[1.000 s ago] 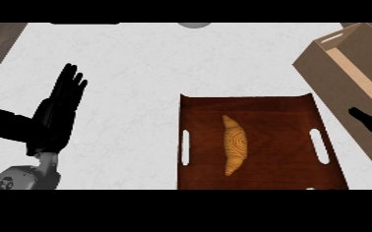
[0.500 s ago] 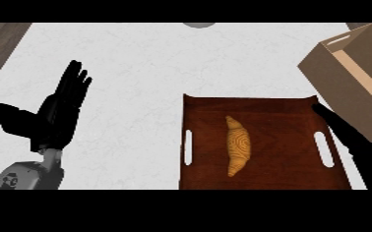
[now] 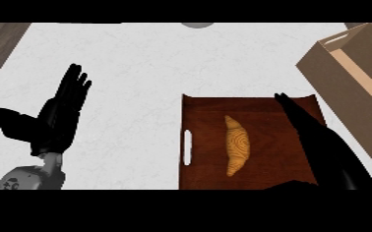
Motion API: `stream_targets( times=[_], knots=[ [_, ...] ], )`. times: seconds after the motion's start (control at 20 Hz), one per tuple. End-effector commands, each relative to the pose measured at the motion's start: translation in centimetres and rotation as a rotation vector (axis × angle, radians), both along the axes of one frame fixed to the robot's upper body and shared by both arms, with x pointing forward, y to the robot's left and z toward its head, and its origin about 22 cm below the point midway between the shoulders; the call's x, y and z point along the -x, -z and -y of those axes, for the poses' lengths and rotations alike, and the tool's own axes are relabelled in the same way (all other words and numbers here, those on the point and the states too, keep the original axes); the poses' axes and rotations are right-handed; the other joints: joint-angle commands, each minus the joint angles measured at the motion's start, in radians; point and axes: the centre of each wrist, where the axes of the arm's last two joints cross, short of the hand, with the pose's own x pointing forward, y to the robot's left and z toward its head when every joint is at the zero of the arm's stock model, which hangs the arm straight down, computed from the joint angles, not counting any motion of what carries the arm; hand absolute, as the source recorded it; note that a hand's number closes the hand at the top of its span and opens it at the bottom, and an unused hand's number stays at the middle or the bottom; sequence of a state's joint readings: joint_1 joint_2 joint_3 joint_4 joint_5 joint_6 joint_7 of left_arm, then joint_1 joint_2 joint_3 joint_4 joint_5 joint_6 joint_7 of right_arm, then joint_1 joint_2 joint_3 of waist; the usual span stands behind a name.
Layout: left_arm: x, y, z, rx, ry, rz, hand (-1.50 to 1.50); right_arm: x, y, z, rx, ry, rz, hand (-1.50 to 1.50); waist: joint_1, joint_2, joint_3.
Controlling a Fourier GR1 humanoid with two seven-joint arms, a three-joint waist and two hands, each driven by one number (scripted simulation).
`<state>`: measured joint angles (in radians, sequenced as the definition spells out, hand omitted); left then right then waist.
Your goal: Pick the croissant from the tray and place it in the cardboard box
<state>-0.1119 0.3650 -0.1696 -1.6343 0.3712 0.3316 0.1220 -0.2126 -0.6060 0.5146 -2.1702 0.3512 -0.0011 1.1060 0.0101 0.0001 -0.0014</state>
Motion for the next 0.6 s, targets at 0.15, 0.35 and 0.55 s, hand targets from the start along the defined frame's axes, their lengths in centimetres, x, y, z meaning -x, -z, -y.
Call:
stream_targets(
  times=[0.15,0.35,0.55],
  knots=[
    [-0.3,0.6,-0.1,-0.004,-0.019,0.002,0.0,-0.8,1.3,-3.7,-0.009,0.074,-0.101,-1.5,-0.005,0.0,0.001],
    [-0.1,0.0,-1.6,-0.001,-0.013,0.016,0.0,-0.5,2.7,-4.5,0.013,0.082,-0.089,-1.5,-0.008,-0.001,0.001],
    [-0.4,0.2,-0.7,-0.023,-0.019,-0.001,0.0,-1.9,3.3,-4.1,0.02,0.093,-0.057,-1.5,-0.011,-0.001,0.001]
  ],
)
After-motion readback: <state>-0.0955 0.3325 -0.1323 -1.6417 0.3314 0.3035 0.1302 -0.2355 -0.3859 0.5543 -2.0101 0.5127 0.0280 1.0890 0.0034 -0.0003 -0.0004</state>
